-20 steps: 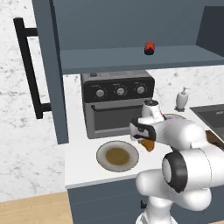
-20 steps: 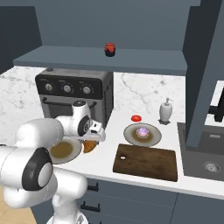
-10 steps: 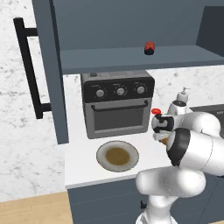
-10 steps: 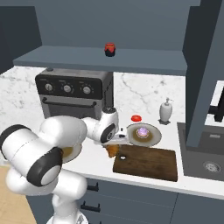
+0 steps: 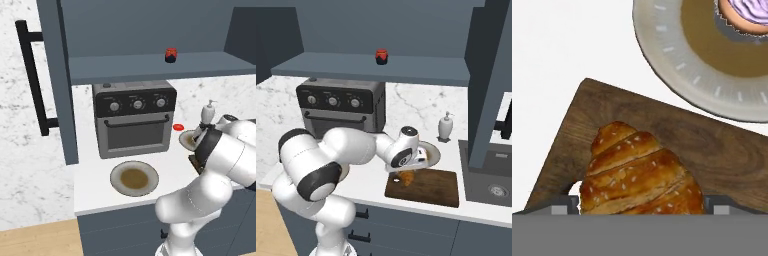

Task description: From the different types of pastries on the counter, select a croissant and place it on the cutting board. Then retrieve a jar of jam from the cabinet and place it alongside the croissant on the cutting board.

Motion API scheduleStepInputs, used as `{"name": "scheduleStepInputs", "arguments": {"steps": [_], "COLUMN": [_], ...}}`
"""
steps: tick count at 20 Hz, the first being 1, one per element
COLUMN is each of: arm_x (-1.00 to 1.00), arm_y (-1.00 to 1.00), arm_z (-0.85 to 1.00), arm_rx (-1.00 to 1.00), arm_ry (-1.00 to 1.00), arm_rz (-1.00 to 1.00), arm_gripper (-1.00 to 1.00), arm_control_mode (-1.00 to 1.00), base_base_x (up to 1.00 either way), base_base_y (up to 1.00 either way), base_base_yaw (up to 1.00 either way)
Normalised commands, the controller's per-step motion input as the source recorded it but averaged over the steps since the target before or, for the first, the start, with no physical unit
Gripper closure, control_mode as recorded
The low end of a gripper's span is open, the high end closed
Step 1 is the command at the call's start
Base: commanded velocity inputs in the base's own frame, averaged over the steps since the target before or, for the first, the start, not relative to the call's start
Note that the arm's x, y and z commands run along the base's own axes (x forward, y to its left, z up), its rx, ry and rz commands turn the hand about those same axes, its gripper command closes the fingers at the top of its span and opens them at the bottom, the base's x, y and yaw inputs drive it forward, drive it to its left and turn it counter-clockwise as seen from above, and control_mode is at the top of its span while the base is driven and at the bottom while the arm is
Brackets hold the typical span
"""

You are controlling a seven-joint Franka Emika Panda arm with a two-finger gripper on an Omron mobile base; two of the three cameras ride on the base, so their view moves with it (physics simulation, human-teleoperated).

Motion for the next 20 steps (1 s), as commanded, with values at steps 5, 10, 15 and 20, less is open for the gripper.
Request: {"name": "scheduleStepInputs", "arguments": {"steps": [5, 10, 15, 20], "arm_x": [0.27, 0.04, -0.05, -0.30], "arm_y": [-0.61, -0.09, -0.06, 0.00], "arm_z": [-0.32, -0.39, -0.94, -0.30], "arm_rx": [-0.02, -0.05, -0.01, 0.13], "arm_ry": [-0.02, -0.07, 0.00, 0.09], "arm_rz": [0.00, 0.01, 0.04, 0.02], "arm_gripper": [1.00, -1.00, -1.00, -1.00], "arm_control_mode": [-1.00, -1.00, -1.00, -1.00], "base_base_x": [0.00, 0.00, 0.00, 0.00], "base_base_y": [0.00, 0.00, 0.00, 0.00], "base_base_yaw": [0.00, 0.00, 0.00, 0.00]}}
